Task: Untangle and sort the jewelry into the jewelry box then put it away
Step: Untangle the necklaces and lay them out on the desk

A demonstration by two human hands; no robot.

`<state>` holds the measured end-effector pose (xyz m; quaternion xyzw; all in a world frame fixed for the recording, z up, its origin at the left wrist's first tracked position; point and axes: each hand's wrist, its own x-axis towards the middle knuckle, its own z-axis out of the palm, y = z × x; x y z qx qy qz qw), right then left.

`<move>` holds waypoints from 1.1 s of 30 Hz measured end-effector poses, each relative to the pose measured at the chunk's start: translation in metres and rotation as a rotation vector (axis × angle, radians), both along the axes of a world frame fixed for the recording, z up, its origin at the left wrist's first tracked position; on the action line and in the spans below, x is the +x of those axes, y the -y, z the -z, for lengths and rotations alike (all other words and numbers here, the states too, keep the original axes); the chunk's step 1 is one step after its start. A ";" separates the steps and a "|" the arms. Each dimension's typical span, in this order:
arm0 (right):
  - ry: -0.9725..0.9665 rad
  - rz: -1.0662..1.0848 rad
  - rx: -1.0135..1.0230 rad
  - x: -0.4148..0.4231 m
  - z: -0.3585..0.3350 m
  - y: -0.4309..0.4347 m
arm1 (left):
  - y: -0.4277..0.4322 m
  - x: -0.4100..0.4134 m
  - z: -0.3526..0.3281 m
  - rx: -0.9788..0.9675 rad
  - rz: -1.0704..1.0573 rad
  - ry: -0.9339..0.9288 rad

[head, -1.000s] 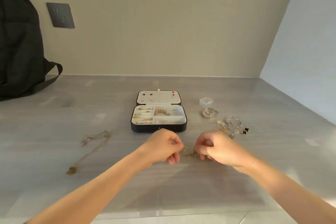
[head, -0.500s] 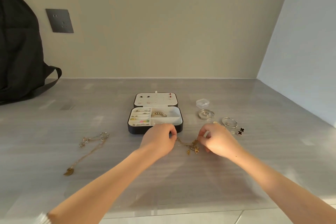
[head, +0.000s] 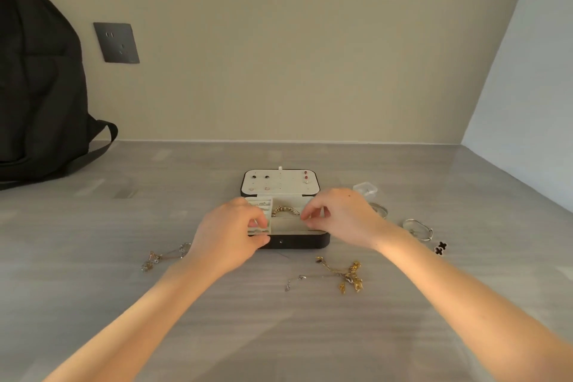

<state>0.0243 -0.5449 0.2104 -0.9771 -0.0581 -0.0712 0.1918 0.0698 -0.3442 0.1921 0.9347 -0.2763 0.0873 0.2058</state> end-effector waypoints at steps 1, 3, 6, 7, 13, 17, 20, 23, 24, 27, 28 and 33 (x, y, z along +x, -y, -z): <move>-0.024 -0.037 -0.059 0.007 -0.001 -0.004 | 0.000 0.003 0.001 0.009 0.017 -0.018; -0.089 -0.098 -0.135 0.018 -0.005 -0.012 | -0.001 0.007 0.004 -0.003 0.056 -0.064; -0.210 -0.190 -0.150 0.029 -0.009 -0.024 | -0.003 0.011 0.008 -0.037 0.083 -0.123; -0.238 -0.213 -0.153 0.031 -0.010 -0.027 | -0.004 0.012 0.009 -0.047 0.084 -0.134; -0.349 -0.252 -0.179 0.037 -0.017 -0.029 | -0.005 0.015 0.011 -0.080 0.104 -0.135; -0.380 -0.234 -0.233 0.032 -0.020 -0.014 | -0.006 0.015 0.011 -0.080 0.109 -0.137; -0.330 -0.191 -0.494 0.028 -0.022 -0.007 | -0.006 0.016 0.010 -0.085 0.114 -0.147; -0.273 -0.180 -0.631 0.029 -0.020 -0.011 | -0.005 0.017 0.009 -0.068 0.119 -0.146; -0.272 -0.174 -0.661 0.031 -0.019 -0.013 | -0.005 0.017 0.009 -0.061 0.121 -0.143; -0.302 -0.194 -0.703 0.035 -0.020 -0.020 | -0.005 0.015 0.009 -0.052 0.124 -0.126; -0.321 -0.203 -0.704 0.035 -0.022 -0.021 | -0.005 0.015 0.009 -0.049 0.125 -0.118; -0.368 -0.249 -0.689 0.033 -0.025 -0.019 | -0.004 0.012 0.010 -0.045 0.112 -0.087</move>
